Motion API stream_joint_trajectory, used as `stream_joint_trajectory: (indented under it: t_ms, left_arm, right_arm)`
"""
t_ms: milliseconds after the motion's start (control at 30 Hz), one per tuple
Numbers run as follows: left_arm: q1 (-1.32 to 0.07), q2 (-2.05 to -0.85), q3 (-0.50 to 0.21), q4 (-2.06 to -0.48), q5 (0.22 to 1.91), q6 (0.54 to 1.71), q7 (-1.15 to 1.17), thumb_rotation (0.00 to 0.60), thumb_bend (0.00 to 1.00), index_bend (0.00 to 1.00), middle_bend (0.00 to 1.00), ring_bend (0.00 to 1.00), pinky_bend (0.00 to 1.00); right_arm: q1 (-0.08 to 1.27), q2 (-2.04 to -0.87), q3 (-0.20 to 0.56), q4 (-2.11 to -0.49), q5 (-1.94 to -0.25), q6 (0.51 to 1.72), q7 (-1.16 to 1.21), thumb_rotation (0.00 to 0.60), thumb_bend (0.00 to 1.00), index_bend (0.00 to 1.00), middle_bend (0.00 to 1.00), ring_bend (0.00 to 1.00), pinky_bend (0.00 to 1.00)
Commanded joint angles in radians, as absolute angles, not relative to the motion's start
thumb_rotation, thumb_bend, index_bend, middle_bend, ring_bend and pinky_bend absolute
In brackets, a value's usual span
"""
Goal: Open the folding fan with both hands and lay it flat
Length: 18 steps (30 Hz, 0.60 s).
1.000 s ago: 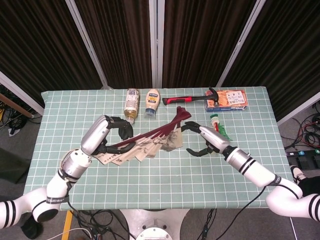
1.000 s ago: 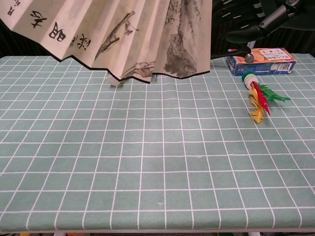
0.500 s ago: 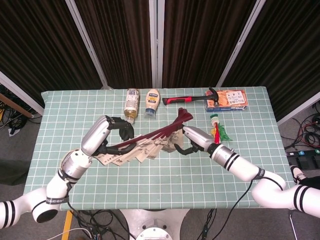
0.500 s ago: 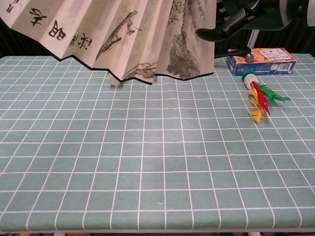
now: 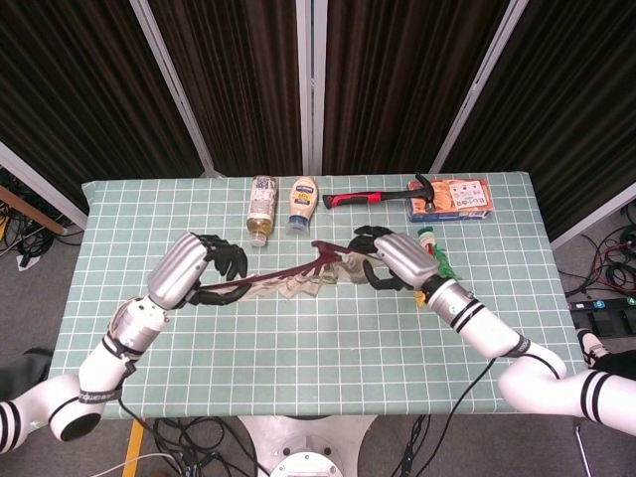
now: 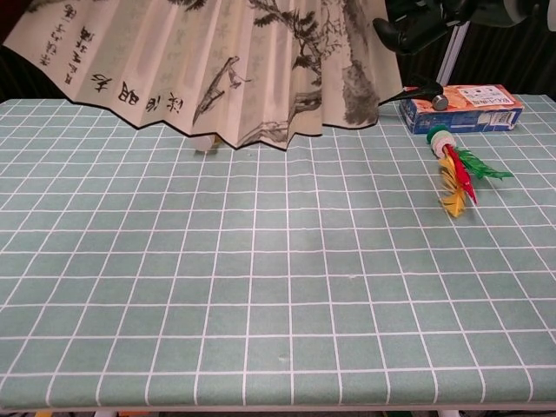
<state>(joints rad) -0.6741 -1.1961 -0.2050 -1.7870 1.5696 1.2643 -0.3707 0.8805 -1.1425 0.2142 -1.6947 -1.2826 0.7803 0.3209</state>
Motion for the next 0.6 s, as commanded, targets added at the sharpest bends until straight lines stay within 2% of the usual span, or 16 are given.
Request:
stream_joint_trajectory:
  t_ms: [33, 300, 600]
  left_arm:
    - [-0.668, -1.222, -0.178, -1.731, 1.594, 1.262, -0.274, 0.600, 0.40, 0.61, 0.72, 0.69, 0.65]
    - [-0.651, -1.298, -0.154, -1.638, 1.619, 1.291, -0.031, 0.600, 0.40, 0.61, 0.72, 0.69, 0.65]
    - [-0.625, -1.397, -0.138, -1.537, 1.642, 1.340, 0.317, 0.600, 0.40, 0.61, 0.72, 0.69, 0.65]
  right_arm:
    - [0.834, -1.169, 0.196, -1.696, -1.233, 0.928, 0.066, 0.600, 0.69, 0.64, 0.31, 0.13, 0.14]
    - [0.798, -1.183, 0.166, -1.672, -1.251, 1.025, -0.162, 0.600, 0.67, 0.62, 0.29, 0.13, 0.14]
    - [0.744, -1.236, 0.142, -1.622, -1.320, 1.149, -0.307, 0.600, 0.67, 0.57, 0.27, 0.12, 0.15]
